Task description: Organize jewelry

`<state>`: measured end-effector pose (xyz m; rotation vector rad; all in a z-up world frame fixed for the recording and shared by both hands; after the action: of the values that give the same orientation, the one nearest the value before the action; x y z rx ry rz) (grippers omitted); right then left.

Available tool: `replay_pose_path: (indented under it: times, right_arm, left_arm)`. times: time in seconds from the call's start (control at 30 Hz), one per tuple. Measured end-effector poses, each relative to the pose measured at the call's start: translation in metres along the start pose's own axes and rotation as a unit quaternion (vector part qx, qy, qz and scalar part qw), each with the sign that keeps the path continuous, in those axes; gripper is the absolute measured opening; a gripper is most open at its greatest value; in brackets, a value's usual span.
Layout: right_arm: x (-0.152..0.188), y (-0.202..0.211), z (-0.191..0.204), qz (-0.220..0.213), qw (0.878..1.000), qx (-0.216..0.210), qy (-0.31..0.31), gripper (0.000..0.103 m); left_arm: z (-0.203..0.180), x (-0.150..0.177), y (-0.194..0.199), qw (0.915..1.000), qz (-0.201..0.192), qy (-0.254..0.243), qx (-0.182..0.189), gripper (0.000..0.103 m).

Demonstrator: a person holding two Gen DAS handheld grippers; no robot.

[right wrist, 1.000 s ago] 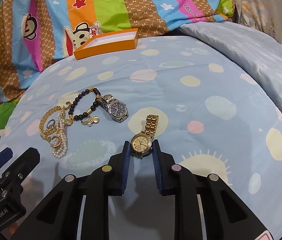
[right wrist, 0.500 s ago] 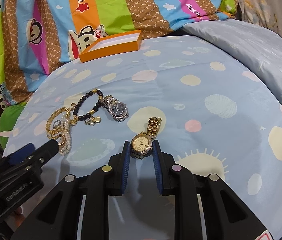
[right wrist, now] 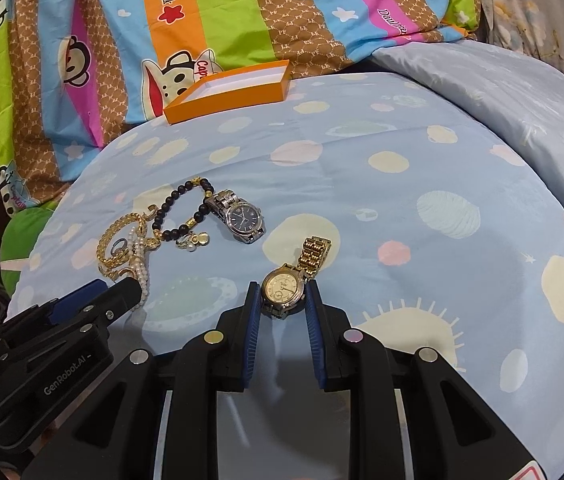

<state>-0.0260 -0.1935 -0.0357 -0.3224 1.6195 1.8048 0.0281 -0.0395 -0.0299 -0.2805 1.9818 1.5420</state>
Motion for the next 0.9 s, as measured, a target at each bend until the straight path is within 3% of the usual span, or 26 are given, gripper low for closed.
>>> replay_pose_path:
  times: [0.27,0.9]
  right_arm:
    - [0.0,0.0,0.0,0.0,1.0,0.0,0.0,0.021]
    - [0.0,0.002,0.0,-0.008,1.0,-0.007,-0.003,0.021]
  left_arm:
    - [-0.004,0.001,0.004,0.9997,-0.009,-0.012,0.019,0.008]
    - [0.0,0.0,0.032,0.9966,-0.068,-0.006,0.046,0.004]
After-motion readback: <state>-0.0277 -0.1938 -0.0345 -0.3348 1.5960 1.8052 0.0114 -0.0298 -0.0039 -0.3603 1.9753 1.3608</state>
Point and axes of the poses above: each gripper's, at about its wrist camera, not at the fingertips, and y roughly against the way its jaws point, z to its left, x to its underside, the point moved 2 cm from there along -y, roughly the way its jaws point, and after that the axes turned 4 degrees about z, right-handed, at the moved point
